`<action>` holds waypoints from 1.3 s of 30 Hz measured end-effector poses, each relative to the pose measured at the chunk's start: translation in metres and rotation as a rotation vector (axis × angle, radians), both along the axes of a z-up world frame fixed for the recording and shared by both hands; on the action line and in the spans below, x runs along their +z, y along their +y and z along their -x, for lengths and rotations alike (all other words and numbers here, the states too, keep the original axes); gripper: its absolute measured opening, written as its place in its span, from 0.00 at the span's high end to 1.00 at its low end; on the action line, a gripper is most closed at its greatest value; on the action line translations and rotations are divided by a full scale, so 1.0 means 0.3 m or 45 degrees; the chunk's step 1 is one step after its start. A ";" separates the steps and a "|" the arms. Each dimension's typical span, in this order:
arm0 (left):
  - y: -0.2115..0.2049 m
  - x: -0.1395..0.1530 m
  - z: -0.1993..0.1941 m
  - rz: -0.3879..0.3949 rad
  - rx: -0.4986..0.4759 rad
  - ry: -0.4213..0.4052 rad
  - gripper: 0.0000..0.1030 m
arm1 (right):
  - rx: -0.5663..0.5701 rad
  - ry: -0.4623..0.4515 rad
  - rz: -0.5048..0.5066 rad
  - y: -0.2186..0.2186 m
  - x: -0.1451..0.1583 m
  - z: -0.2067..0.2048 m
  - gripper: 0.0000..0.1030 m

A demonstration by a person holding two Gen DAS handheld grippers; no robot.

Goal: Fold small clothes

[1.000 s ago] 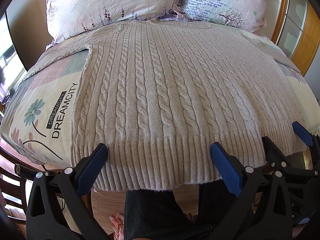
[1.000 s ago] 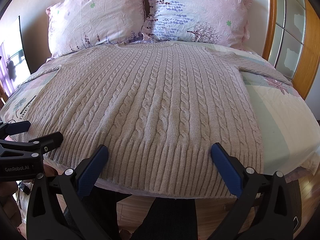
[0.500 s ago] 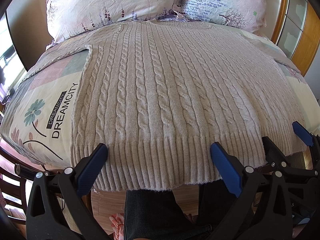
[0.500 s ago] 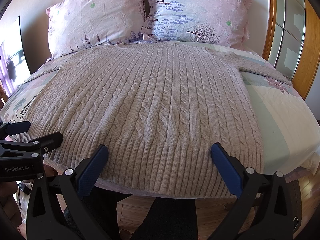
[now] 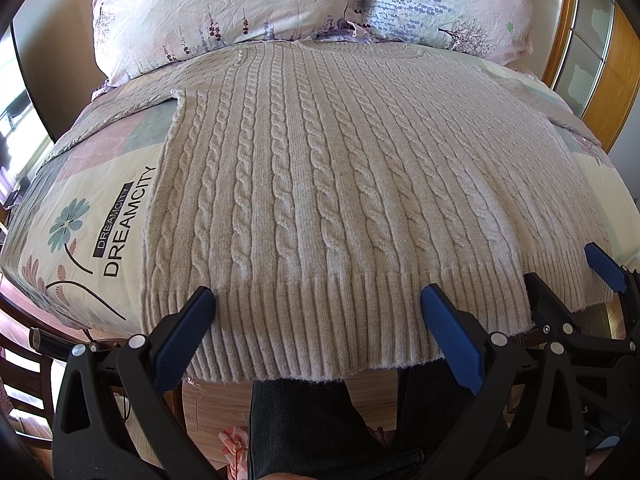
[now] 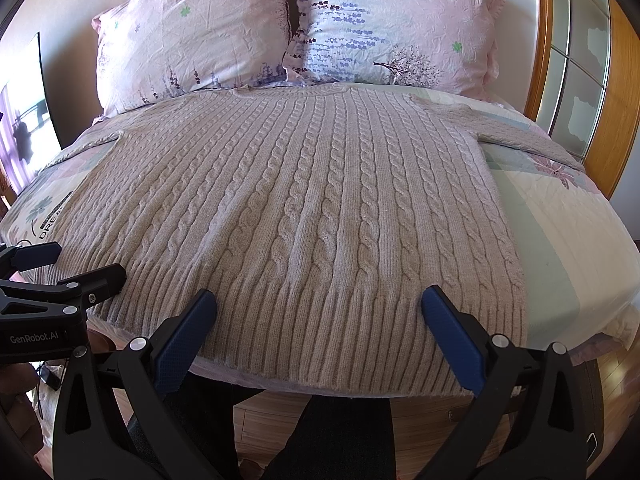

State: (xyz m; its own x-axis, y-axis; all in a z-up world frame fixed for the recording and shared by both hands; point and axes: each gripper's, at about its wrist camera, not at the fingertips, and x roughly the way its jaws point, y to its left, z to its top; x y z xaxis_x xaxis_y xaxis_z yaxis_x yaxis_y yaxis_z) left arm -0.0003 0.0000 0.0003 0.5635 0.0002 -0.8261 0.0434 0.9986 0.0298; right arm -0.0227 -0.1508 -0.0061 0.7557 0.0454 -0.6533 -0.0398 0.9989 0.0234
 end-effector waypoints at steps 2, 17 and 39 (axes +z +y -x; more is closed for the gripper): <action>0.000 0.000 0.000 0.000 0.000 0.000 0.02 | 0.000 0.001 0.000 0.000 0.000 0.000 0.01; -0.002 -0.013 -0.007 -0.003 -0.009 0.019 0.02 | 0.021 0.018 -0.006 -0.006 0.008 -0.014 0.01; 0.791 0.211 -0.447 0.576 0.422 -0.158 0.02 | -1.050 -0.052 -0.824 -1.452 0.130 -0.607 0.31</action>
State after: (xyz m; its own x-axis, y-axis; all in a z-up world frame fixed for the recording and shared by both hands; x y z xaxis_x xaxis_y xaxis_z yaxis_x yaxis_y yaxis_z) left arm 0.1339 0.2374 0.0636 0.6861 -0.1449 -0.7129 -0.2508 0.8728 -0.4188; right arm 0.1594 -0.5865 0.0329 0.7322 -0.1619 -0.6616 0.6348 0.5141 0.5768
